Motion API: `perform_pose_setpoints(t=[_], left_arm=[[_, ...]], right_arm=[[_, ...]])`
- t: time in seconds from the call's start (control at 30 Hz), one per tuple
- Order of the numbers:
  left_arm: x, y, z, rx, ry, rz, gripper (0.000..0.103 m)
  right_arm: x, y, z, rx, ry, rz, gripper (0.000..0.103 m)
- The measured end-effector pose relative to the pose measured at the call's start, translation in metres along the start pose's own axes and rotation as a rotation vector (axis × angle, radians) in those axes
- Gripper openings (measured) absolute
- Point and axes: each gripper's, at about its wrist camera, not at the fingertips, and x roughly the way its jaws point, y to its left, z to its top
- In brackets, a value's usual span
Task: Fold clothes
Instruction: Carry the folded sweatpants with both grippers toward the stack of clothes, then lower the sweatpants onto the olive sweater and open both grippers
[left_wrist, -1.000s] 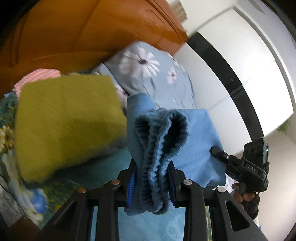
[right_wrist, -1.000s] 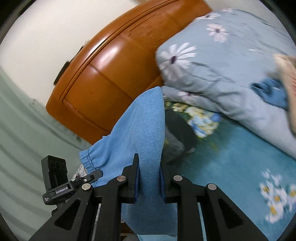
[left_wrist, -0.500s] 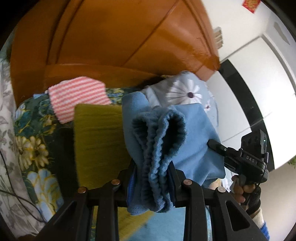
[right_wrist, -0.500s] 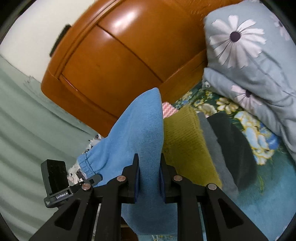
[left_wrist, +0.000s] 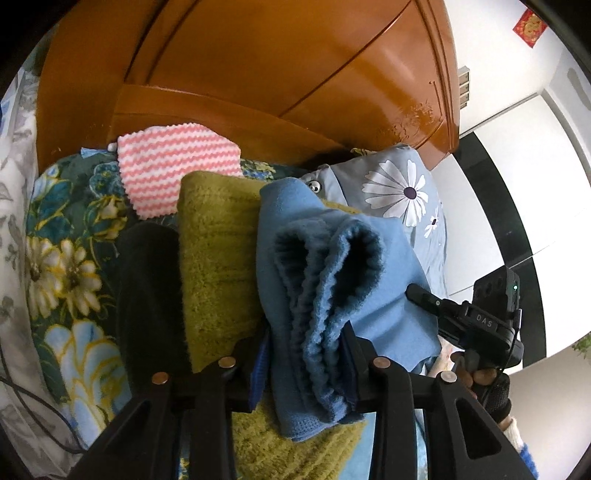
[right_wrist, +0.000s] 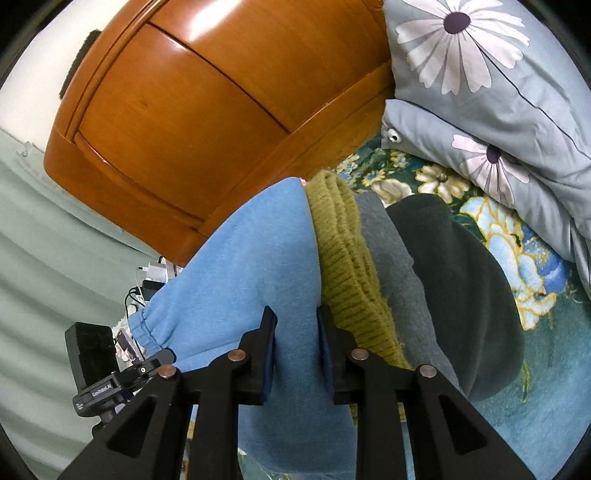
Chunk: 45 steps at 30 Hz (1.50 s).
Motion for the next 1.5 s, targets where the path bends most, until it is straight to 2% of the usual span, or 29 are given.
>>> perform_pose_setpoints(t=[0.1,0.17,0.3,0.43,0.5,0.6,0.67,0.77,0.8,0.87,1.0,1.07,1.17,1.3,1.5], left_arm=[[-0.012,-0.010,-0.003,0.037,-0.008,0.033,0.042],[-0.021,-0.014,-0.003,0.051,-0.024,0.055,0.048],[-0.047,-0.027,0.000,0.113,-0.083,0.151,0.049],[-0.058,-0.055,0.009,0.213,-0.128,0.200,0.055],[-0.056,-0.068,0.013,0.236,-0.149,0.210,0.059],[-0.045,-0.086,0.015,0.272,-0.162,0.181,0.061],[-0.030,-0.098,0.012,0.347,-0.170,0.226,0.061],[-0.011,-0.102,0.010,0.457,-0.190,0.356,0.061],[-0.006,-0.099,0.010,0.462,-0.183,0.373,0.061],[0.003,-0.087,0.012,0.442,-0.160,0.374,0.061],[0.019,-0.060,0.010,0.417,-0.101,0.400,0.061],[0.025,-0.048,0.006,0.388,-0.072,0.368,0.062],[0.028,-0.041,0.001,0.372,-0.091,0.347,0.067],[0.020,-0.038,0.003,0.310,-0.103,0.312,0.067],[-0.017,-0.079,0.003,0.400,-0.202,0.274,0.066]], right_arm=[[-0.004,0.011,0.001,-0.047,0.010,-0.030,0.027],[-0.009,0.017,0.003,-0.072,0.007,-0.063,0.027],[-0.032,0.020,0.006,-0.060,-0.059,-0.111,0.027],[-0.054,0.028,0.000,-0.067,-0.104,-0.158,0.027],[-0.056,0.034,-0.006,-0.087,-0.104,-0.188,0.028],[-0.050,0.047,-0.019,-0.137,-0.089,-0.226,0.036],[-0.045,0.058,-0.027,-0.198,-0.091,-0.265,0.036],[-0.044,0.077,-0.040,-0.301,-0.119,-0.282,0.036],[-0.043,0.082,-0.043,-0.332,-0.126,-0.293,0.036],[-0.037,0.087,-0.049,-0.377,-0.124,-0.311,0.036],[-0.023,0.077,-0.055,-0.373,-0.103,-0.320,0.036],[-0.016,0.072,-0.058,-0.371,-0.093,-0.325,0.036],[-0.006,0.064,-0.063,-0.368,-0.078,-0.331,0.036],[0.000,0.060,-0.065,-0.368,-0.068,-0.335,0.037],[-0.025,0.076,-0.054,-0.379,-0.133,-0.277,0.037]])
